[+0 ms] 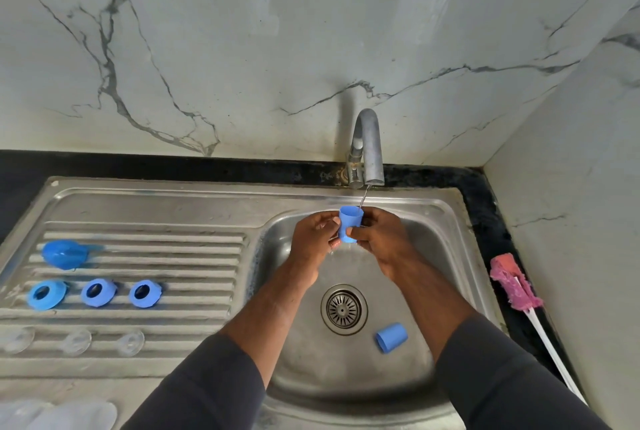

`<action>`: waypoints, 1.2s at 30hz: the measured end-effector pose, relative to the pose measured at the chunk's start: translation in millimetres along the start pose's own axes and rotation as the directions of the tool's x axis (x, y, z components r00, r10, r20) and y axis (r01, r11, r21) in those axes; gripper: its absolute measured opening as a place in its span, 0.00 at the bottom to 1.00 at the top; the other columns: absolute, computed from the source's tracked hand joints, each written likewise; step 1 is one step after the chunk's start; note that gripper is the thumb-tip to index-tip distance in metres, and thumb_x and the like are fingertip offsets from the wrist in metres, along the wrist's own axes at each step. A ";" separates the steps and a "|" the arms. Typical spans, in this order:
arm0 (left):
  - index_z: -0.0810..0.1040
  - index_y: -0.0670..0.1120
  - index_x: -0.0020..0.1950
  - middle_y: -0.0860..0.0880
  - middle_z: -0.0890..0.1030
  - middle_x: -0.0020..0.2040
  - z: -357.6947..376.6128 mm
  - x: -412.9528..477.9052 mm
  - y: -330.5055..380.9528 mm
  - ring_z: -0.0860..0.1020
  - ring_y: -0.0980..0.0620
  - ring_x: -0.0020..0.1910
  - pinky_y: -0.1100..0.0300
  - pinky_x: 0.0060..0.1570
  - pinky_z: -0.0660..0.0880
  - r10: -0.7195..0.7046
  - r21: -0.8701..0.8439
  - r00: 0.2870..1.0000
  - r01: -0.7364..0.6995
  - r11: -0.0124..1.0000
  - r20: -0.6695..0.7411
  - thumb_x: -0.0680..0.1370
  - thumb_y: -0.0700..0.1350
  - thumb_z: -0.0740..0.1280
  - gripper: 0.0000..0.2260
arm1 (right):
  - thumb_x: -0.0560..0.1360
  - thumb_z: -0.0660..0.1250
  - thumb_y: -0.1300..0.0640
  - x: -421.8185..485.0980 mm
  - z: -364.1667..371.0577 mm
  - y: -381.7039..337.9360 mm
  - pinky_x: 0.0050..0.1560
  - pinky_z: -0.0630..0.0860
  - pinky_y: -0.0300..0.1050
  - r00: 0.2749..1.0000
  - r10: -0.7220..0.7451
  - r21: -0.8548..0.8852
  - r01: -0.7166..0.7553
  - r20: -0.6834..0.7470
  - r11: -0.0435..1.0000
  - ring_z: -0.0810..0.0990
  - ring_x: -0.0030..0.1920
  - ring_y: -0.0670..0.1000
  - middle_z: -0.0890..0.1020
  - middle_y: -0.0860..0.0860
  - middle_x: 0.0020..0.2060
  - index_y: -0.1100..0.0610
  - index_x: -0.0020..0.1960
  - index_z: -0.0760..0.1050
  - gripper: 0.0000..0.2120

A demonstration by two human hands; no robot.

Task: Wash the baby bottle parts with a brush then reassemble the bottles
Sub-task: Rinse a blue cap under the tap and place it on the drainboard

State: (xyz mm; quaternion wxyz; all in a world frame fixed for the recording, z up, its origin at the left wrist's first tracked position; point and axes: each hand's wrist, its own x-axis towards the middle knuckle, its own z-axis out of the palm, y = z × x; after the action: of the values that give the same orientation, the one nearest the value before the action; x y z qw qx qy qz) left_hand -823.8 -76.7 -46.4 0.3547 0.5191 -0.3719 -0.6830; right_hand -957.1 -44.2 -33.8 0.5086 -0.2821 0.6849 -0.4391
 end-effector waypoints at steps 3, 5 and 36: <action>0.84 0.46 0.52 0.42 0.86 0.50 -7.4 -0.5 0.9 0.84 0.44 0.51 0.51 0.57 0.80 0.007 -0.025 1.000 -0.006 1.000 0.024 0.79 0.35 0.68 0.08 | 0.66 0.74 0.73 0.0 4.4 -3.7 0.54 0.82 0.50 0.992 -0.122 -0.145 0.119 -0.016 0.982 0.84 0.51 0.52 0.86 0.53 0.50 0.55 0.55 0.78 0.23; 0.84 0.45 0.53 0.44 0.86 0.50 -10.6 -2.0 -0.6 0.85 0.44 0.53 0.52 0.56 0.80 -0.022 -0.033 0.998 0.024 0.999 0.066 0.79 0.34 0.67 0.09 | 0.65 0.74 0.74 -1.8 3.9 -1.5 0.51 0.81 0.48 0.984 -0.179 -0.205 0.175 0.001 0.963 0.83 0.50 0.51 0.85 0.52 0.49 0.57 0.55 0.77 0.22; 0.79 0.49 0.51 0.46 0.81 0.50 -20.4 -2.9 -15.6 0.75 0.49 0.48 0.61 0.42 0.74 -0.154 0.044 0.984 0.158 0.986 -0.087 0.83 0.40 0.63 0.07 | 0.70 0.76 0.59 -15.3 12.1 24.2 0.44 0.73 0.35 0.907 -0.409 -0.452 0.326 -0.098 0.830 0.81 0.46 0.43 0.83 0.42 0.45 0.50 0.56 0.76 0.17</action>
State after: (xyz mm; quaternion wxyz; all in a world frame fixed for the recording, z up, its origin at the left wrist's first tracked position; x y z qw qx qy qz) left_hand -804.9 -69.6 -62.5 0.3017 0.5835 -0.3322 -0.6769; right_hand -939.3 -24.3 -49.5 0.2724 -0.4696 0.7417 -0.3939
